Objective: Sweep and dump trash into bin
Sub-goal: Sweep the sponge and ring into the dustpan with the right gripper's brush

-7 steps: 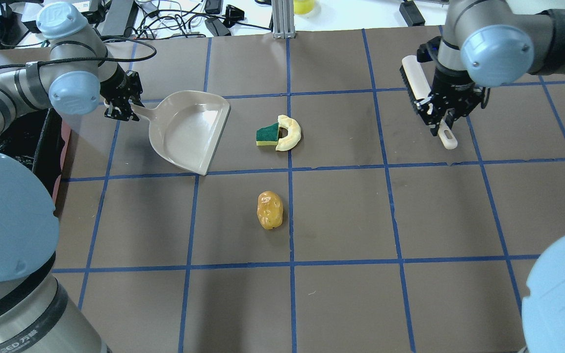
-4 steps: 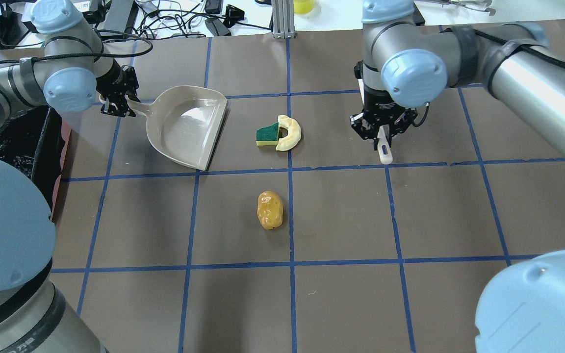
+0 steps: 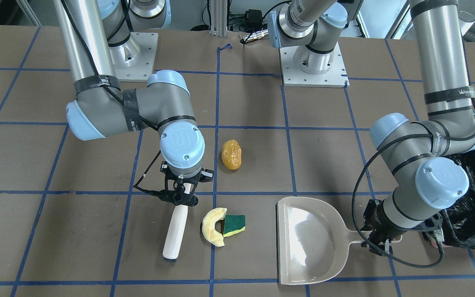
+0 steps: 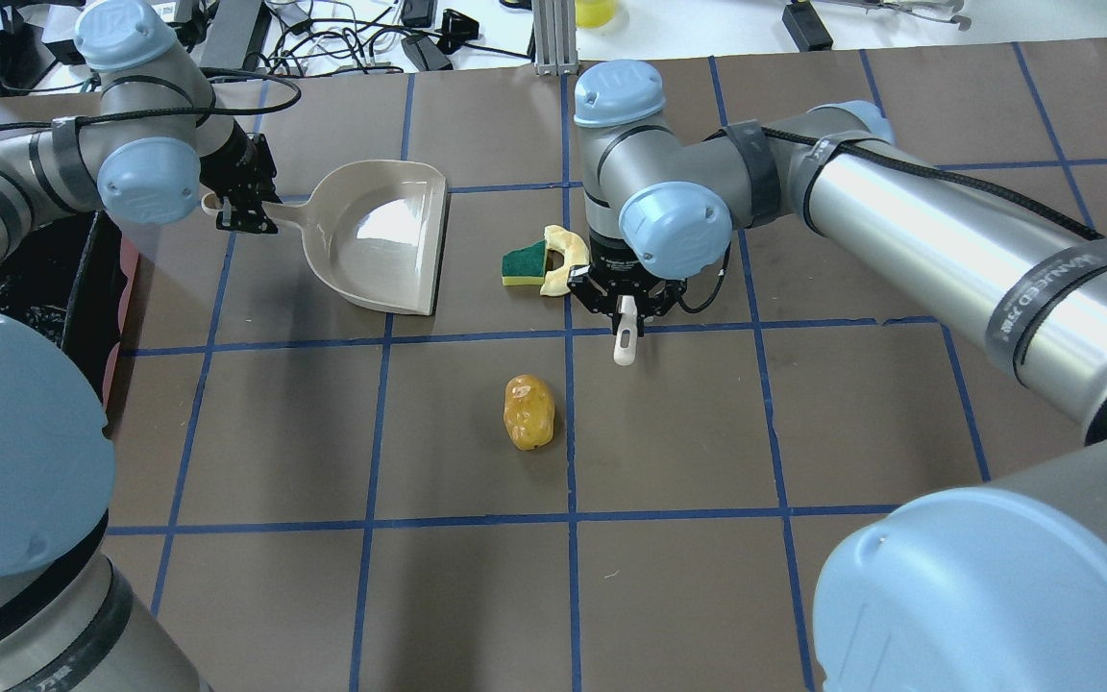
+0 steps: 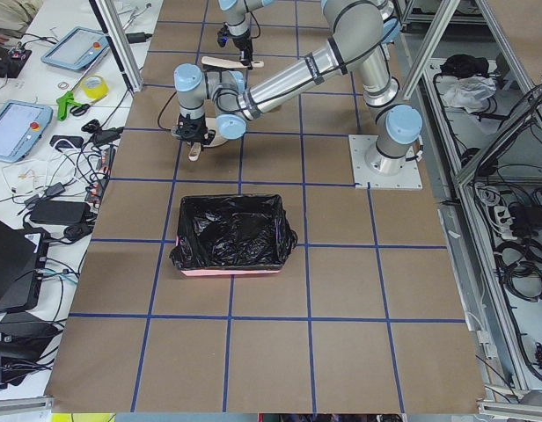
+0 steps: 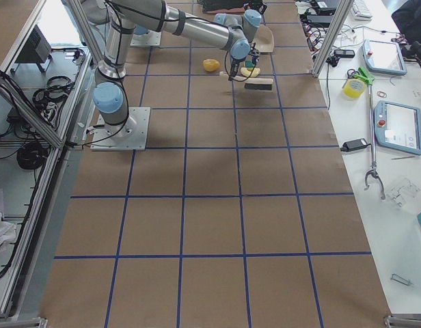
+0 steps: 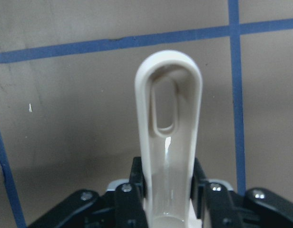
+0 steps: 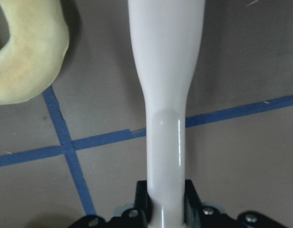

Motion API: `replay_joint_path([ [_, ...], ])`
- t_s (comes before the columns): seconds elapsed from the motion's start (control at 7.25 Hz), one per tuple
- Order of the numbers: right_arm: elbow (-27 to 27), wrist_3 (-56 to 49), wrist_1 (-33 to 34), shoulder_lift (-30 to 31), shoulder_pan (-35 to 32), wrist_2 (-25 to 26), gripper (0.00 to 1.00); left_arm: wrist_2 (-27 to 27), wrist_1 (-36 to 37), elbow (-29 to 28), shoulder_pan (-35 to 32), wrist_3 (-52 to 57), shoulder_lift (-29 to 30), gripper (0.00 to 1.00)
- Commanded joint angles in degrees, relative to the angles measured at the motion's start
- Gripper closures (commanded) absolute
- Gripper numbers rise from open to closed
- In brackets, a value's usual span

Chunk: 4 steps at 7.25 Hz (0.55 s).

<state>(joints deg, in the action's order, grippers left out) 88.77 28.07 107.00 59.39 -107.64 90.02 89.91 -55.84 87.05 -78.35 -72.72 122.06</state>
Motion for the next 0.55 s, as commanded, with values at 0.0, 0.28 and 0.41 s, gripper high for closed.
replay_joint_path([
  [0.0,-0.87,4.96,2.42,-2.25,-3.00,-2.20,1.00,2.00,1.00,0.14,-0.14,0.82,0.64,1.00],
  [0.28,-7.17,9.35,2.51,-6.63,-6.07,-5.71,1.00,2.99,1.00,0.05,-0.66,1.18,0.99,1.00],
  [0.41,-11.56,11.46,1.99,-9.18,-7.57,-6.95,1.00,2.99,1.00,0.05,-0.75,1.18,0.99,1.00],
])
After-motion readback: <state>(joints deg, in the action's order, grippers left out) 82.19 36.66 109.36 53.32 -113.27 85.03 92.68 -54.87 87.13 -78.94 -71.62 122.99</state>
